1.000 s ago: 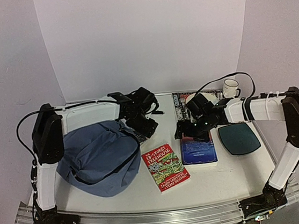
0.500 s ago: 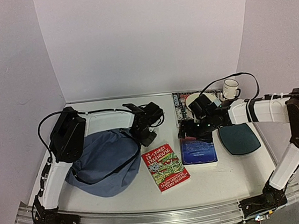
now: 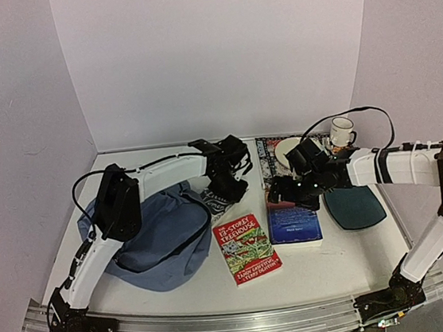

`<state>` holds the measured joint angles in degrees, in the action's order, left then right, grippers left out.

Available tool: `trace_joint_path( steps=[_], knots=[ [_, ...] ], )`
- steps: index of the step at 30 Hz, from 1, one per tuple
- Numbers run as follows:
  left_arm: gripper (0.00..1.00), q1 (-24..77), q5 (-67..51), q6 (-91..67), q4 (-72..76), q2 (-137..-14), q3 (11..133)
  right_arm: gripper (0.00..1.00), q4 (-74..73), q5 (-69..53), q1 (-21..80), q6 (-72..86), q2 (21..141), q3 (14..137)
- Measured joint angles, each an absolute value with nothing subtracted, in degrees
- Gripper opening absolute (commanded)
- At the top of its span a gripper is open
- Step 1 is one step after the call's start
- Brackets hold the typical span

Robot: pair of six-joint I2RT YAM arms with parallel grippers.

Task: Pack the student bag
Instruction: Adjust the book at the center of the board, then adjust the book in the student bag.

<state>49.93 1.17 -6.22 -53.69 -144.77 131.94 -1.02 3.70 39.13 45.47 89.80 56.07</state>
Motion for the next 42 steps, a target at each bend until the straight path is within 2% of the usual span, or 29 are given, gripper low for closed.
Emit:
trace_joint_path(
  steps=[4,9,16,20,28,31,42],
  knots=[
    [0.45,50.4,-5.6,-7.8,-48.9,-145.5,133.8,0.95,-0.5,3.5,39.1,45.5,89.8,55.8],
    [0.56,50.0,-7.8,-9.0,-44.1,-140.5,126.8,0.95,1.4,2.0,39.1,45.4,89.8,55.8],
    [0.61,43.2,-7.4,-9.0,-41.2,-131.1,118.0,0.95,3.5,-0.5,39.1,46.1,89.8,55.8],
    [0.63,39.4,-7.6,-8.9,-40.2,-130.2,115.2,0.95,4.8,-2.0,39.1,46.8,89.8,55.8],
    [0.66,39.3,-10.4,-8.9,-40.1,-130.1,109.2,0.95,6.4,-4.7,39.1,47.9,91.8,55.8],
    [0.65,39.7,-10.7,-8.5,-38.6,-129.2,103.6,0.95,6.6,-5.4,39.1,48.1,92.6,55.8],
    [0.66,36.8,-10.1,-7.5,-36.0,-116.8,86.7,0.95,8.2,-7.1,39.2,48.3,94.5,55.9]
  ],
)
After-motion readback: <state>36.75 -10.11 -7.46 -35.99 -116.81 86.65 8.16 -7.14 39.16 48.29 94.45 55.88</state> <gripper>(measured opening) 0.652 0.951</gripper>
